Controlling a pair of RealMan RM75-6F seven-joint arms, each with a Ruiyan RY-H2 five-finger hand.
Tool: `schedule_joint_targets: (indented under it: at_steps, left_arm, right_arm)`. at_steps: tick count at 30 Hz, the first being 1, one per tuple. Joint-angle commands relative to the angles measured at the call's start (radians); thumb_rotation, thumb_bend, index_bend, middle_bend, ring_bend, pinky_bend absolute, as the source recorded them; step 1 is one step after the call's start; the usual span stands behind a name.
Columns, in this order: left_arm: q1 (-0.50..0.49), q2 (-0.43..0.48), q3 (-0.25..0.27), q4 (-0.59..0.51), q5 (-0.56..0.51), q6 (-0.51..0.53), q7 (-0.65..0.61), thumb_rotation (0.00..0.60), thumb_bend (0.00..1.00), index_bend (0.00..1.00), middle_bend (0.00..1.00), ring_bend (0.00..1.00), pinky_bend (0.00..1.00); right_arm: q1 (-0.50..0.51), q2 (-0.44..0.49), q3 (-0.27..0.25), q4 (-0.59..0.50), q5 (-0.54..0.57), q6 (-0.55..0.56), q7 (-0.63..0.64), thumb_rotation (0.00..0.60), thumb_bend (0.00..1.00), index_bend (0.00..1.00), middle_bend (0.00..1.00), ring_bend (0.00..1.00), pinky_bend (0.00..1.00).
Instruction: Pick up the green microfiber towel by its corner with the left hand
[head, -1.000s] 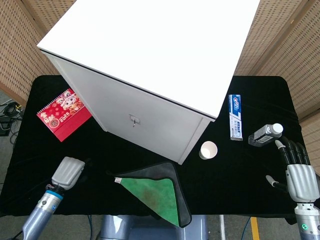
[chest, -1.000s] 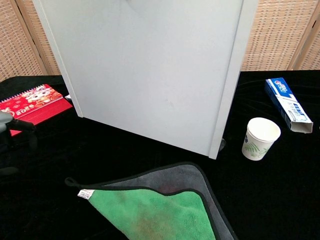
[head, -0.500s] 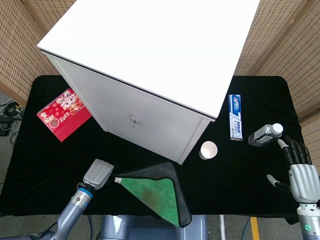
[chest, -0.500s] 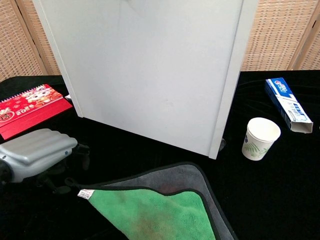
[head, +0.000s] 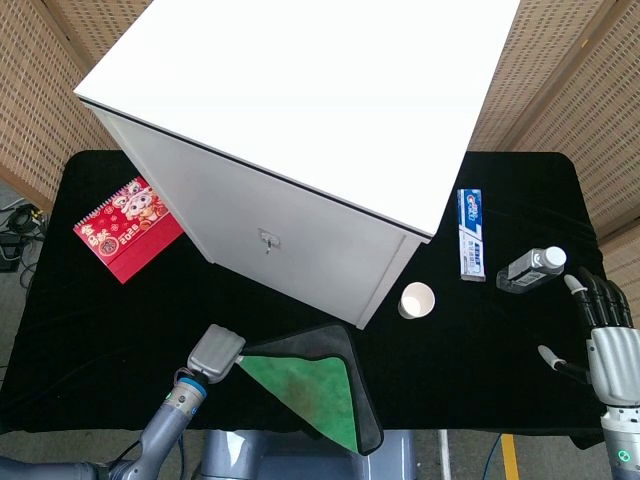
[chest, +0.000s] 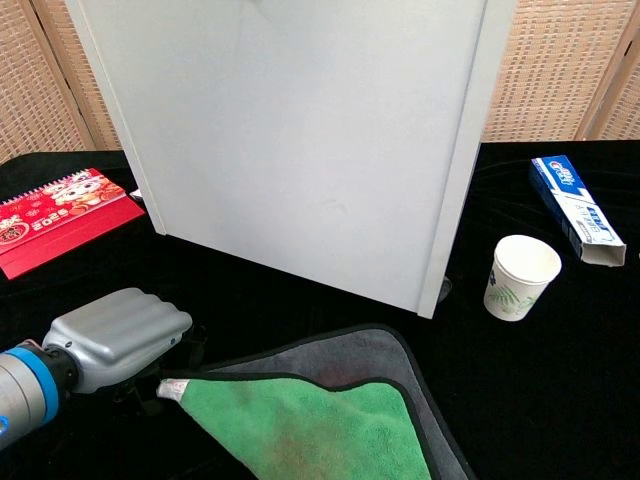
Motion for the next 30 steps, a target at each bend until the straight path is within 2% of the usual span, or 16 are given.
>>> schedule_joint_targets:
  at_steps: [1, 3, 6, 8, 12, 20, 30]
  left_arm:
    - [-0.011, -0.013, 0.008, 0.014, -0.010, 0.009, 0.011, 0.600, 0.27, 0.43, 0.95, 0.87, 0.79]
    - [-0.015, -0.015, 0.014, 0.017, -0.010, 0.011, 0.013, 0.600, 0.35, 0.47, 0.95, 0.87, 0.79]
    - [-0.018, -0.020, 0.023, 0.023, -0.002, 0.019, 0.010, 0.600, 0.53, 0.54, 0.95, 0.87, 0.79]
    - [-0.020, -0.022, 0.031, 0.028, 0.009, 0.028, 0.006, 0.600, 0.58, 0.56, 0.96, 0.87, 0.79]
    - [-0.024, -0.021, 0.044, 0.035, 0.049, 0.047, -0.005, 0.600, 0.60, 0.58, 0.96, 0.87, 0.79]
    - [-0.045, 0.040, 0.076, 0.015, 0.229, 0.113, -0.017, 0.600, 0.60, 0.60, 0.96, 0.87, 0.79]
    - [-0.096, 0.167, 0.058, -0.057, 0.436, 0.186, 0.067, 0.600, 0.60, 0.62, 0.96, 0.87, 0.79]
  right_arm:
    - [0.000, -0.003, -0.001, 0.003, -0.004, 0.001, 0.004, 0.600, 0.17, 0.03, 0.00, 0.00, 0.00]
    - [0.000, -0.004, -0.001, 0.005, -0.006, 0.002, 0.006, 0.600, 0.17, 0.03, 0.00, 0.00, 0.00]
    - [0.000, -0.006, -0.001, 0.006, -0.007, 0.005, 0.007, 0.600, 0.17, 0.03, 0.00, 0.00, 0.00]
    - [-0.001, -0.006, 0.000, 0.006, -0.007, 0.007, 0.009, 0.600, 0.17, 0.03, 0.00, 0.00, 0.00]
    - [-0.001, -0.004, 0.000, 0.005, -0.006, 0.007, 0.014, 0.600, 0.17, 0.03, 0.00, 0.00, 0.00]
    - [-0.002, -0.003, 0.002, 0.007, -0.002, 0.009, 0.021, 0.600, 0.17, 0.03, 0.00, 0.00, 0.00]
    - [-0.003, -0.007, 0.003, 0.005, -0.006, 0.016, 0.013, 0.600, 0.17, 0.03, 0.00, 0.00, 0.00]
